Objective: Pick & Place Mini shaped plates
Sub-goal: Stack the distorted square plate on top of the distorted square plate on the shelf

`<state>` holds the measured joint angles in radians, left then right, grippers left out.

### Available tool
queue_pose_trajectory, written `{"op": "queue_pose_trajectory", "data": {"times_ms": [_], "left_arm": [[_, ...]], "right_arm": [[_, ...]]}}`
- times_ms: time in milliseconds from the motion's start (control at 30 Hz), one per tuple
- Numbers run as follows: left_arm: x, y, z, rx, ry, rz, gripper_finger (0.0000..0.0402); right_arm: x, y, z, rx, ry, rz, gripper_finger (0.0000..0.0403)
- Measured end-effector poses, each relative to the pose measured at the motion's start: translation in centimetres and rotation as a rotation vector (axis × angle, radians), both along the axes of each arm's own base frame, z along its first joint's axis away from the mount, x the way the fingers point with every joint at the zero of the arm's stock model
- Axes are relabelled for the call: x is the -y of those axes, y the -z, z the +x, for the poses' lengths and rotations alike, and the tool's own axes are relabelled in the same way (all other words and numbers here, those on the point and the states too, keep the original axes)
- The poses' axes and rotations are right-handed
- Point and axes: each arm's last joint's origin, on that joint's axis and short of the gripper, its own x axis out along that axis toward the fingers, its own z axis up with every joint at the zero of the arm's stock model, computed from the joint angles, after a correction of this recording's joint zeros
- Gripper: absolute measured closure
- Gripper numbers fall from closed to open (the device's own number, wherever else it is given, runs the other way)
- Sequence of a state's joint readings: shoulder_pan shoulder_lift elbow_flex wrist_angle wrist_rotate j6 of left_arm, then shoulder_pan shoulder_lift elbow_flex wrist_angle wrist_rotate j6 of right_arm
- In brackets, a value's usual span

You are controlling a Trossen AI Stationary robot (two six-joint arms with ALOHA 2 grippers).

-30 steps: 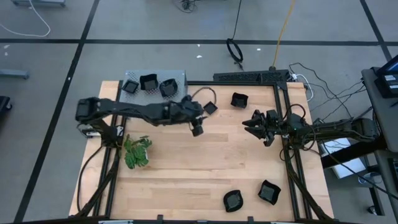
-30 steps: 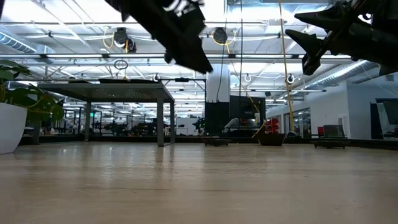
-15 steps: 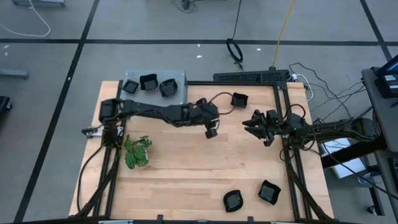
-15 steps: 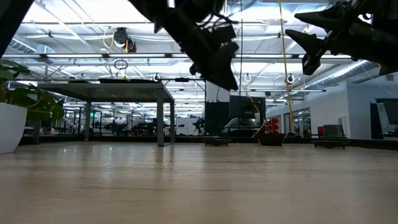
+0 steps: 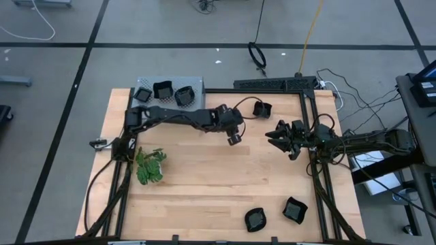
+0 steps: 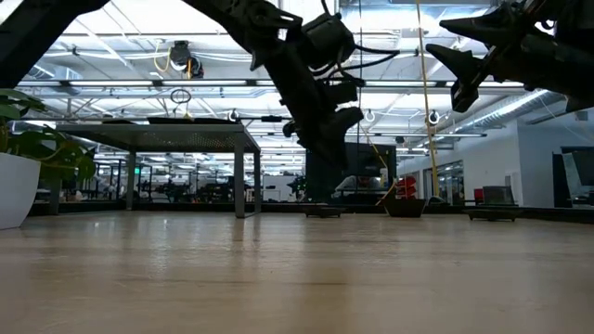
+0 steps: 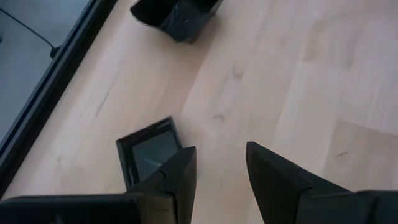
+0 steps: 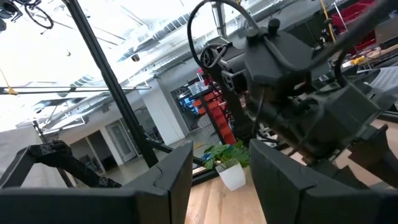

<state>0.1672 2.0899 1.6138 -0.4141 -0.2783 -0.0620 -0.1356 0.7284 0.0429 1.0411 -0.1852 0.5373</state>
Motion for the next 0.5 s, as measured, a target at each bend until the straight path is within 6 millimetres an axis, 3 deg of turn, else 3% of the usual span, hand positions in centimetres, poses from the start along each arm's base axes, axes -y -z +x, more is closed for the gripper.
{"op": "queue_pose_trajectory", "data": {"times_ms": [200,300,500], "left_arm": [[-0.3,0.6,0.0,-0.017,-0.013,-0.019,0.0256],[0.3,-0.3,-0.1,0.017,0.008,-0.067,0.0256],[2.2,-5.9,-1.3,0.167,0.084,-0.098,0.0256]], "right_arm": [[0.0,0.1,0.0,-0.006,0.000,0.001,0.0257],[0.0,0.1,0.0,-0.007,0.000,0.001,0.0259],[0.0,0.1,0.0,-0.012,0.000,0.002,0.0257]]}}
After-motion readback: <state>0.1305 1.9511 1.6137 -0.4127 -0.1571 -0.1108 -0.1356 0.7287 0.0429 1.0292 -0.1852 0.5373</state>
